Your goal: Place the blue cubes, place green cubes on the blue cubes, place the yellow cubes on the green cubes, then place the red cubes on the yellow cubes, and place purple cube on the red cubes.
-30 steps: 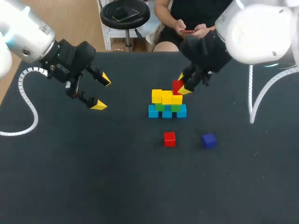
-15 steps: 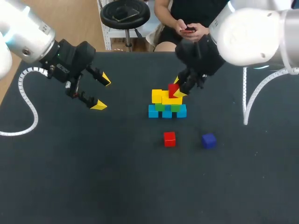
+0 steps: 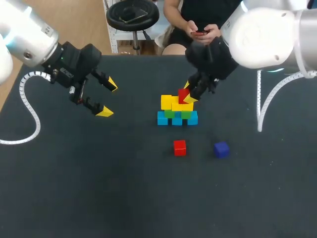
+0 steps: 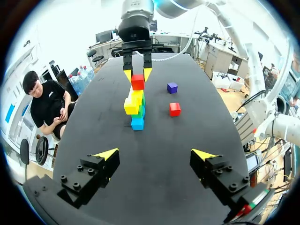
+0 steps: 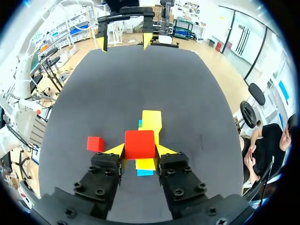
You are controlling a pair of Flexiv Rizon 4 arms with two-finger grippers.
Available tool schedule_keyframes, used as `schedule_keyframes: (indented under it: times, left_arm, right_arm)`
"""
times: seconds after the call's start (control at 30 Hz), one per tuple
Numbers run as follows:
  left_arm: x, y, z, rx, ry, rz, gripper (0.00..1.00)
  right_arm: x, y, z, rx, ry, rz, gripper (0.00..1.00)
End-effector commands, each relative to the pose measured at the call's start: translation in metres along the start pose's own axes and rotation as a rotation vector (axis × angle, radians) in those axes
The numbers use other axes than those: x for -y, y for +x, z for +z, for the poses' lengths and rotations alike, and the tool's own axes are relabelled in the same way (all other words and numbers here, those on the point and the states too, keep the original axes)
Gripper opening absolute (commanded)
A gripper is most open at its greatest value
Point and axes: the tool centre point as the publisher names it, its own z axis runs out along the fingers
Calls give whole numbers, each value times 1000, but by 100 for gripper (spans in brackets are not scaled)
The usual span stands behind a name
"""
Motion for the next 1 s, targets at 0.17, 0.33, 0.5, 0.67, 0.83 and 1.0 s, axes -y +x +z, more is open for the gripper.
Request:
schedule_keyframes:
  times: [0.17, 0.33, 0.5, 0.67, 0.83, 1.0]
  left_arm:
    - [0, 1, 0, 3, -1, 4, 100]
    - [0, 1, 0, 3, -1, 4, 100]
    - [0, 1, 0, 3, -1, 4, 100]
    - [0, 1, 0, 3, -1, 4, 100]
    - [0, 1, 0, 3, -1, 4, 100]
    - [0, 1, 0, 3, -1, 4, 100]
  right_arm:
    - [3, 0, 2, -1, -5, 3, 0]
    - [3, 0, 3, -1, -6, 3, 0]
    - [4, 1, 3, 0, -4, 5, 0]
    - [5, 1, 3, -2, -2, 7, 7]
    - [5, 1, 3, 2, -2, 7, 12]
    - [6, 2, 4, 3, -3, 8, 16]
